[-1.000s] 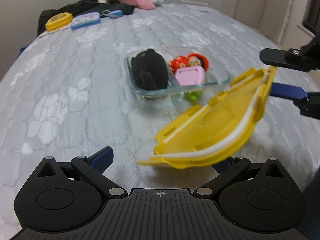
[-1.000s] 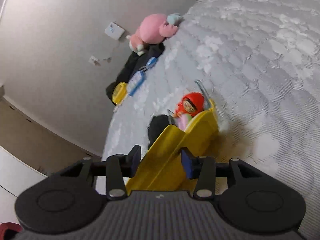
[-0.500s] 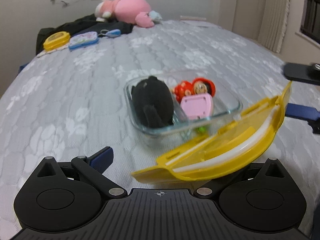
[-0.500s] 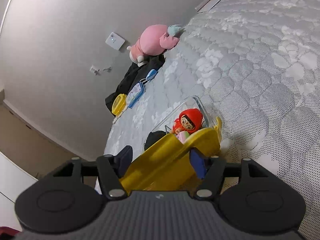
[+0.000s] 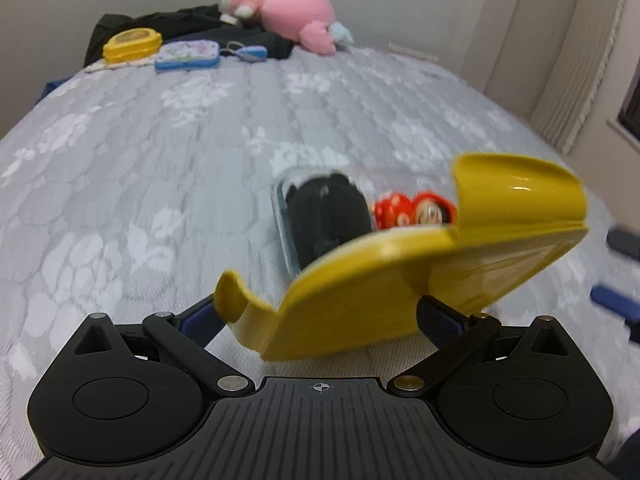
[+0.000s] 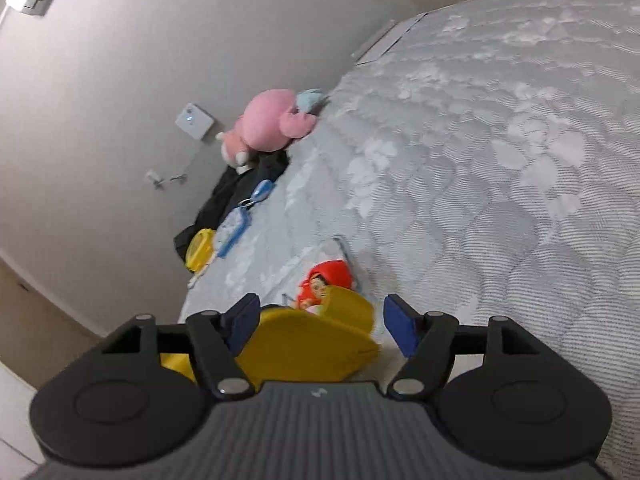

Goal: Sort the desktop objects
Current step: 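Lift and flip the yellow lid with the right gripper toward the glass container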

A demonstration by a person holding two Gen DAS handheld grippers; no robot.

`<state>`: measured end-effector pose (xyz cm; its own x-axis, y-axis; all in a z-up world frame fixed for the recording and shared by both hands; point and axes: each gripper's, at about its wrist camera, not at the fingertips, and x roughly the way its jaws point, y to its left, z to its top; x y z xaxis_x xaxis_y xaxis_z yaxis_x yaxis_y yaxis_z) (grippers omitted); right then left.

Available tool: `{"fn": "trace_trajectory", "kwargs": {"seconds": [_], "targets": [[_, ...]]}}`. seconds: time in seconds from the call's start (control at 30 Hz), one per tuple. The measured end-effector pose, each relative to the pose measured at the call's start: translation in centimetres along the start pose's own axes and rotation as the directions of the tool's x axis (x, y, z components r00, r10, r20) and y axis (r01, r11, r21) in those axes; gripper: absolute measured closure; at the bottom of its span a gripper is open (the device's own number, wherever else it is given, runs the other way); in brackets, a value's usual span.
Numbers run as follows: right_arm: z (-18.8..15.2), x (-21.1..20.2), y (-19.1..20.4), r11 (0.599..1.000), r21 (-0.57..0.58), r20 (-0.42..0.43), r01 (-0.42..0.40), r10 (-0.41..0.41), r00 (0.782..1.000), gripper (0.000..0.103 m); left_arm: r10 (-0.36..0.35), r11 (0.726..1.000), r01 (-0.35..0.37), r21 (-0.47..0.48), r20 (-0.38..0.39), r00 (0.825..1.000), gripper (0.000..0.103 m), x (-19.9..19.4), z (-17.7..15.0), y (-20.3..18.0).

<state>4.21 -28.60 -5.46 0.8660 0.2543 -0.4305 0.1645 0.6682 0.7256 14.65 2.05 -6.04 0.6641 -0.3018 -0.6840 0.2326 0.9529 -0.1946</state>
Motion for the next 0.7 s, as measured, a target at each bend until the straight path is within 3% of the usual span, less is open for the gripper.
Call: {"fn": "trace_trajectory", "kwargs": {"seconds": [0.17, 0.37, 0.47, 0.57, 0.63, 0.7], "targets": [[-0.4, 0.5, -0.1, 0.999, -0.031, -0.021, 0.029, -0.030, 0.999, 0.031, -0.012, 0.999, 0.012, -0.046, -0.003, 1.000, 0.000, 0.3, 0.5, 0.9], [-1.1, 1.7, 0.9, 0.982, -0.167, -0.044, 0.094, -0.103, 0.994, 0.031, 0.013, 1.000, -0.012, -0.013, 0.015, 1.000, 0.000, -0.2, 0.6, 0.7], [-1.6, 2.6, 2.7, 0.917, -0.377, -0.036, 0.128, -0.153, 0.988, 0.031, 0.016, 1.000, -0.016, -0.010, 0.017, 1.000, 0.000, -0.3, 0.7, 0.9], [-2.5, 4.2, 4.2, 0.811, -0.575, -0.067, 0.107, -0.177, 0.982, 0.031, 0.012, 1.000, -0.012, -0.028, 0.012, 1.000, 0.000, -0.3, 0.9, 1.4], [-3.0, 5.7, 4.6, 0.765, -0.640, -0.110, 0.074, -0.187, 0.976, 0.031, 0.005, 0.999, -0.005, -0.051, 0.013, 1.000, 0.000, -0.4, 1.0, 1.8], [-3.1, 7.1, 4.4, 0.756, -0.652, -0.144, 0.059, -0.199, 0.969, 0.032, 0.003, 0.997, -0.001, -0.073, 0.024, 1.000, 0.000, -0.5, 1.2, 2.2]]}}
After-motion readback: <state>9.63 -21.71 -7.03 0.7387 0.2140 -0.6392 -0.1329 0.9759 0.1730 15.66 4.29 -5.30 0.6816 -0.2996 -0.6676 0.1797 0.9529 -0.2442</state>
